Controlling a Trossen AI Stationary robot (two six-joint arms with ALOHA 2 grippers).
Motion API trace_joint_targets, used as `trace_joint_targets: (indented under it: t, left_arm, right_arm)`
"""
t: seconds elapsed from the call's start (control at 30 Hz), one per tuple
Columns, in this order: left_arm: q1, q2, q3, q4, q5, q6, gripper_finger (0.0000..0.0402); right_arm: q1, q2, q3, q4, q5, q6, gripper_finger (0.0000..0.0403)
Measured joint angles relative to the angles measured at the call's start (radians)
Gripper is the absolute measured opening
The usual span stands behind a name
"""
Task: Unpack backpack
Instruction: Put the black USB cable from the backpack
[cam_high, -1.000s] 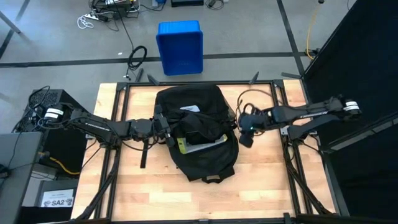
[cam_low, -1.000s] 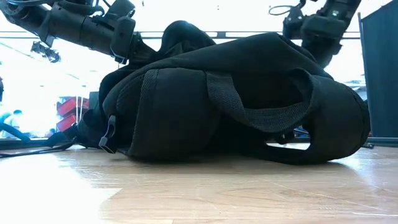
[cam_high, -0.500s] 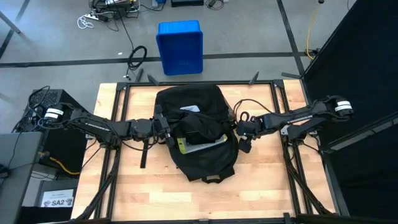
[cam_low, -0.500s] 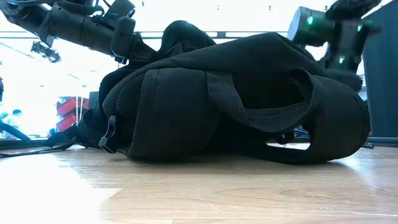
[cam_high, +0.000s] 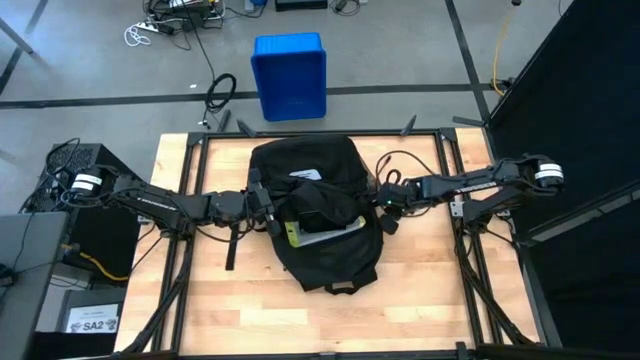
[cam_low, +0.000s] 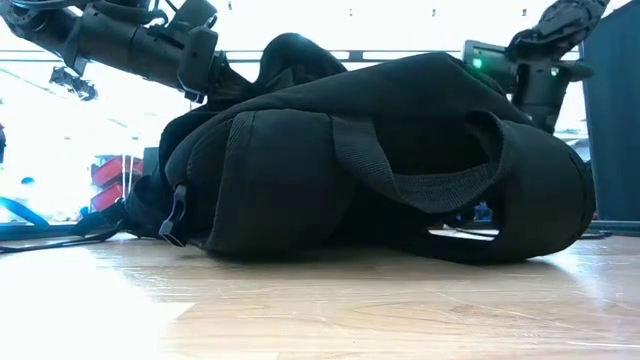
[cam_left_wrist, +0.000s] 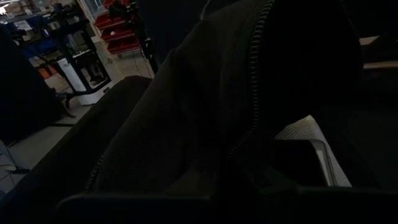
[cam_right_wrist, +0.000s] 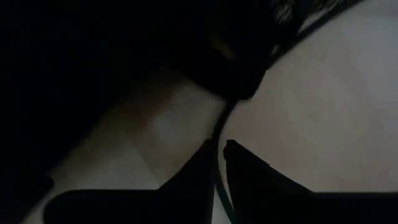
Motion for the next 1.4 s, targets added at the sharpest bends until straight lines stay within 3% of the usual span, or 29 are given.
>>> trace_joint_targets:
  t: [0.3, 0.57, 0.73, 1.0, 1.13, 1.4]
  left_arm:
    - [0.000, 0.000, 0.000, -0.001, 0.000, 0.000, 0.0000]
    - [0.000, 0.000, 0.000, -0.002, 0.000, 0.000, 0.0000]
    - [0.000, 0.000, 0.000, -0.002, 0.000, 0.000, 0.0000]
    - [0.000, 0.000, 0.000, 0.000, 0.000, 0.000, 0.0000]
    - [0.000, 0.000, 0.000, -0.002, 0.000, 0.000, 0.0000]
    - [0.000, 0.000, 0.000, -0.016, 0.000, 0.000, 0.0000]
  right_arm:
    - [0.013, -0.158, 0.148, 0.014, 0.135, -0.005, 0.0000]
    - [-0.026, -0.188, 0.187, -0.196, 0.154, -0.063, 0.0002]
    - [-0.112, -0.129, 0.186, -0.263, 0.219, -0.145, 0.0036]
    - [-0.257, 0.077, 0.186, -0.113, 0.217, -0.675, 0.0155]
    - [-0.317, 0.189, 0.186, -0.028, 0.217, -0.793, 0.0198]
    - [-0.415, 0.322, 0.189, 0.047, 0.194, -0.912, 0.0197]
